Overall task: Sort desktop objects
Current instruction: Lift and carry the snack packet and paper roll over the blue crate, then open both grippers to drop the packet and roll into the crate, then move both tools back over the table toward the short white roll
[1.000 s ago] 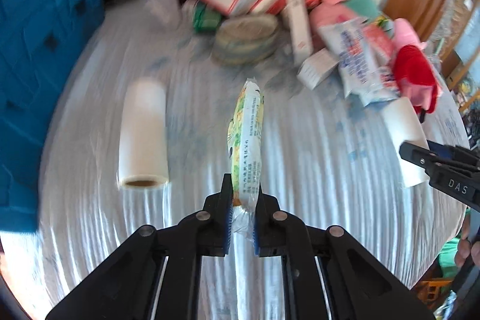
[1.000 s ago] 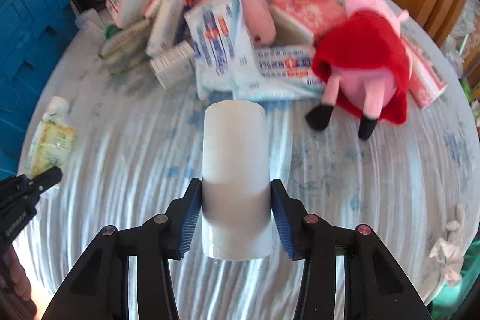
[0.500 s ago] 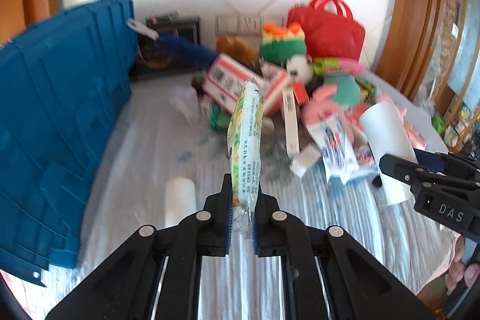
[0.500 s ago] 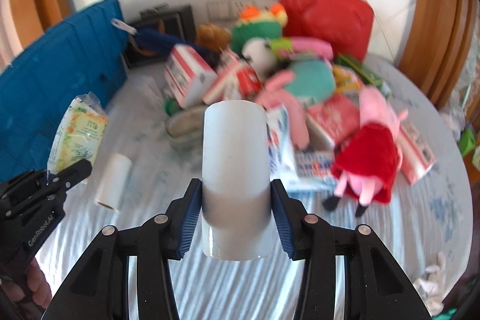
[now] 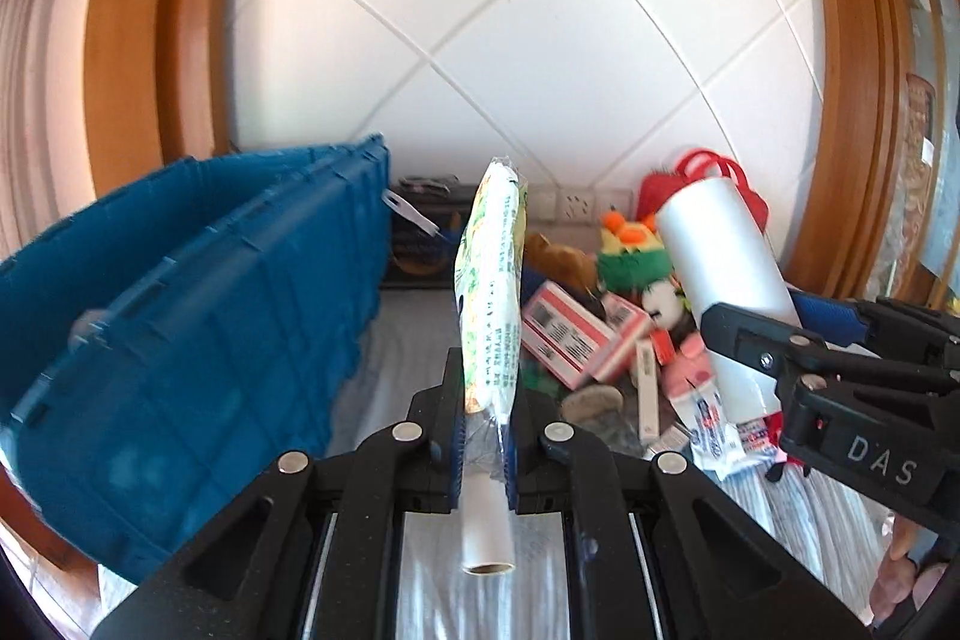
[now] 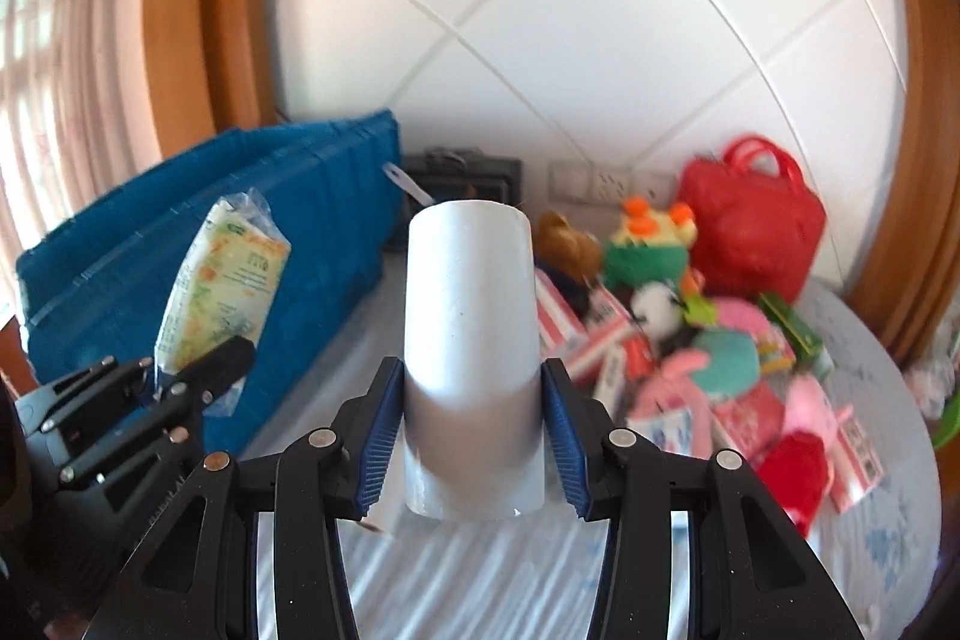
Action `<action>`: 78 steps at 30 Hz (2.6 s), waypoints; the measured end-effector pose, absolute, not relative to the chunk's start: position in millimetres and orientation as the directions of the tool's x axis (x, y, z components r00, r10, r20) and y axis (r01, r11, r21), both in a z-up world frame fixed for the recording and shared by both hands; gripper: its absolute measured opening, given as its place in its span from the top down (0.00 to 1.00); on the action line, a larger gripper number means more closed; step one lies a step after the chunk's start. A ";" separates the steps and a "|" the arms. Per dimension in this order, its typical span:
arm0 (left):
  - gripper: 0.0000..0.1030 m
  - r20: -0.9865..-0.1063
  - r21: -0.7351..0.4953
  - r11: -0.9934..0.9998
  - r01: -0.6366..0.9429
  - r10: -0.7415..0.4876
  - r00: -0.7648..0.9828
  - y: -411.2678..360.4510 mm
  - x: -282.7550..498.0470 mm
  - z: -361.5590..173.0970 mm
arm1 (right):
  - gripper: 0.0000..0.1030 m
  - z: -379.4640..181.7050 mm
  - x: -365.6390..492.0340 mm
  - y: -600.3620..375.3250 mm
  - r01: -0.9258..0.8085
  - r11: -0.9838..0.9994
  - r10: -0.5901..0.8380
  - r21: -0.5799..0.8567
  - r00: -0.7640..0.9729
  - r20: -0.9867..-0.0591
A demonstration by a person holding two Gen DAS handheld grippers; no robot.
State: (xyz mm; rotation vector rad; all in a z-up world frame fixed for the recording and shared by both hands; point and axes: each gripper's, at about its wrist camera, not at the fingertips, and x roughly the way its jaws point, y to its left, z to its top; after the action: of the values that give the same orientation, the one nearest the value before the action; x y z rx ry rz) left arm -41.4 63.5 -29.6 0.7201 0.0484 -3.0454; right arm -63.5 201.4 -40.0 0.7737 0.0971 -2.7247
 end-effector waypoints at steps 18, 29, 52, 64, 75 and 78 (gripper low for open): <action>0.91 -0.378 -0.027 -0.934 0.356 -0.321 -0.869 -163.9 -22.3 28.0 | 0.56 25.0 -80.1 -39.2 0.555 -0.832 -0.497 -0.012 -0.756 -0.426; 0.91 -0.520 -0.039 -0.921 0.387 -0.312 -0.795 -253.2 -52.2 -0.3 | 0.56 -14.8 -99.2 -113.7 0.561 -0.827 -0.449 -0.033 -0.695 -0.562; 0.58 -0.578 -0.057 -0.921 0.385 -0.284 -0.765 -255.9 -53.0 -8.6 | 0.46 -11.5 -95.7 -124.4 0.528 -0.841 -0.384 -0.114 -0.734 -0.560; 0.41 -0.525 -0.055 -0.915 0.401 -0.315 -0.791 -249.3 -13.7 10.4 | 0.00 -0.3 -66.3 -103.8 0.533 -0.842 -0.421 -0.090 -0.751 -0.509; 0.41 -0.487 -0.066 -0.931 0.360 -0.285 -0.826 -201.5 29.6 6.1 | 0.00 0.5 -26.6 -45.5 0.502 -0.860 -0.395 -0.087 -0.765 -0.508; 0.41 -0.480 -0.060 -0.940 0.337 -0.269 -0.835 -182.6 37.8 5.5 | 0.00 -3.1 -16.8 -28.4 0.491 -0.866 -0.383 -0.090 -0.770 -0.511</action>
State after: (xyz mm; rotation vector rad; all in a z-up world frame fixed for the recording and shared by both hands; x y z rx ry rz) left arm 37.8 -182.6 5.5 0.6850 0.2035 -2.7311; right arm -16.8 -28.4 -3.1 0.6752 0.3010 -2.5648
